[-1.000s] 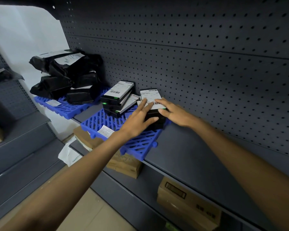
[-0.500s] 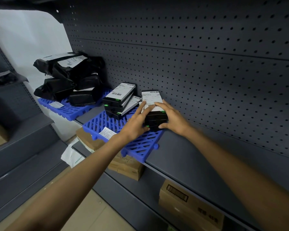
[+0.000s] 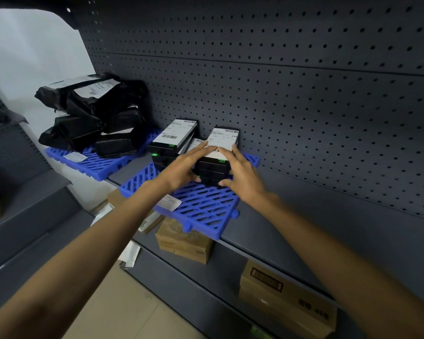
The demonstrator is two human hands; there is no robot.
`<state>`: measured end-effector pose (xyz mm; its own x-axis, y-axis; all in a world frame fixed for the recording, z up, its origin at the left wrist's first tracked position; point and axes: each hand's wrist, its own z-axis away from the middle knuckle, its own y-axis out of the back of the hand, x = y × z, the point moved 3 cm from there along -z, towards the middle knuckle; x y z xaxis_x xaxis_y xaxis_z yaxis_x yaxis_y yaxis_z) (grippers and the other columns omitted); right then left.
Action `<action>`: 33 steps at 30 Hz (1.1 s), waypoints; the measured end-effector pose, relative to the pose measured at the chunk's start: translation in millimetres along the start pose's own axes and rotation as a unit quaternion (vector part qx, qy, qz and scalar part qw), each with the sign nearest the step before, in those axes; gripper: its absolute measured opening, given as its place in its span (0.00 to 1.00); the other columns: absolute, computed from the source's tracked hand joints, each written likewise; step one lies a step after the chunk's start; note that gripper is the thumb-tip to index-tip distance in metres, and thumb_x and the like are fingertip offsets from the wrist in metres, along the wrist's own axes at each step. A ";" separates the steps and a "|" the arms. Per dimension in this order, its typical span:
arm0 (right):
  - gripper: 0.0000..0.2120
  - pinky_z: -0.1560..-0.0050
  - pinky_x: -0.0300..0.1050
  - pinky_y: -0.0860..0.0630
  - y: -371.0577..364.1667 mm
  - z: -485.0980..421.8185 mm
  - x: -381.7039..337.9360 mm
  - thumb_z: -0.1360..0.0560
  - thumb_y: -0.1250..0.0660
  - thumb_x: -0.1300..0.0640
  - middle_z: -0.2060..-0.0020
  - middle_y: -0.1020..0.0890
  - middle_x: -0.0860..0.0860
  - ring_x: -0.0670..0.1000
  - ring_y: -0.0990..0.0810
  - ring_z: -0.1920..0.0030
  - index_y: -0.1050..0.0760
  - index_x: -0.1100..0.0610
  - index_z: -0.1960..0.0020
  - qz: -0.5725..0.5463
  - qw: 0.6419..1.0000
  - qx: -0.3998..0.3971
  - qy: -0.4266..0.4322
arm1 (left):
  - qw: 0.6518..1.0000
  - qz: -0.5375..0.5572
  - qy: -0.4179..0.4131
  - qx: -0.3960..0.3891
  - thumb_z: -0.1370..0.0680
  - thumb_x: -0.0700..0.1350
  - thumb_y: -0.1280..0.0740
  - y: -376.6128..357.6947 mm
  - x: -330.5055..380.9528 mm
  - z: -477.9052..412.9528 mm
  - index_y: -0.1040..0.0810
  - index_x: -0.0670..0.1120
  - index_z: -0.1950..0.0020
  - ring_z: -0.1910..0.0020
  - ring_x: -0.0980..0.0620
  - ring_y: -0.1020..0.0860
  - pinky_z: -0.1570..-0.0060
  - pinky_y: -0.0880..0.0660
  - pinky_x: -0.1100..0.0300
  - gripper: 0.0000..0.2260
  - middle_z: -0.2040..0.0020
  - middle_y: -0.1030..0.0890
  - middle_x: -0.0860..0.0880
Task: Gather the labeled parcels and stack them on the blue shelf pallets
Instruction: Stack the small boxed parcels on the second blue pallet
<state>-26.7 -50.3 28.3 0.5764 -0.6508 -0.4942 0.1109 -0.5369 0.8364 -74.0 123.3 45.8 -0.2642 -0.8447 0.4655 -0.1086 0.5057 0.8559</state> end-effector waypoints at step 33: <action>0.33 0.48 0.57 0.23 -15.5 1.5 -43.8 0.22 0.36 0.44 0.23 0.43 0.48 0.55 0.27 0.34 0.46 0.46 0.21 0.151 0.977 0.081 -0.126 | 0.925 -0.316 -0.207 -0.038 0.23 0.44 0.30 49.6 -29.3 -31.1 0.39 0.49 0.22 0.28 0.46 0.31 0.48 0.24 0.46 0.31 0.25 0.31 0.47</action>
<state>-54.9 -14.3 36.7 0.3431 -0.8931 -0.2911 -0.1738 -0.3649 0.9147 -41.8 167.7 81.7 -0.5164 -0.8203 -0.2459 -0.3033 -0.0933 0.9483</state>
